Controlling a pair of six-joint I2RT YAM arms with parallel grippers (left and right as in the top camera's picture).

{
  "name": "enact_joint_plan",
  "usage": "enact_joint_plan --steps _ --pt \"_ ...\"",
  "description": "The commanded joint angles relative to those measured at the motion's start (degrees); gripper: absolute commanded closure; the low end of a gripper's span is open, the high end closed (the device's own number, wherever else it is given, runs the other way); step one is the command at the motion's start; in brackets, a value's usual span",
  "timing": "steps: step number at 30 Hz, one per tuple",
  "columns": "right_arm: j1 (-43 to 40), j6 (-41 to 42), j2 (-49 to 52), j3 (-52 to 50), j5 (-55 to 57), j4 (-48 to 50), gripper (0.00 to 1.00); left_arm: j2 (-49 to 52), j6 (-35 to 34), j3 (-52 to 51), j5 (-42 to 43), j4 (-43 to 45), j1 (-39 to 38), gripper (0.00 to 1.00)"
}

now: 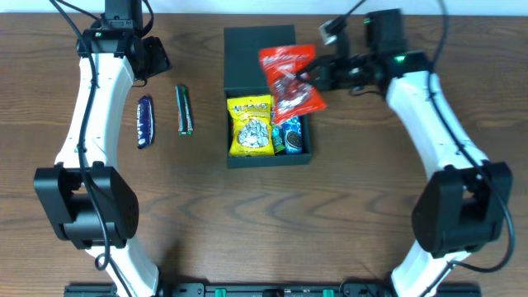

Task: Pack container
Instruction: 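Carry the red Hacks bag left and drop it into the box, then push the red bag down into the box with the right gripper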

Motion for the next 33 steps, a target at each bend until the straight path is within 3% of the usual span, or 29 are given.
enact_joint_plan --steps 1,10,24,25,27,29,31,33 --pt "3.52 6.86 1.20 -3.10 -1.09 2.05 0.99 -1.05 0.79 -0.15 0.04 -0.07 -0.02 0.28" --pt "10.51 22.60 1.40 -11.41 7.74 13.70 0.99 -1.05 0.79 -0.15 0.04 -0.20 -0.02 0.27" --pt "16.83 25.79 1.42 -11.80 22.16 10.95 0.99 -1.05 0.81 -0.15 0.07 -0.48 -0.02 0.25" --pt "16.94 25.75 1.42 -11.80 22.36 11.10 0.80 -1.05 0.81 -0.15 0.07 -0.48 -0.02 0.24" --pt "16.94 25.75 1.40 -11.80 22.27 12.13 0.33 -1.05 0.81 -0.15 0.07 -0.46 -0.02 0.24" --pt "16.87 25.75 1.33 -11.78 21.51 13.70 0.25 -1.05 0.83 -0.15 0.07 -0.48 -0.02 0.24" --pt "16.39 25.73 1.16 -11.56 19.06 15.98 0.05 -1.05 1.27 -0.15 0.07 -0.55 -0.02 0.24" --pt "15.65 25.49 0.74 -10.93 17.09 17.20 0.01 -1.05 1.27 -0.17 0.07 -0.66 -0.02 0.24"
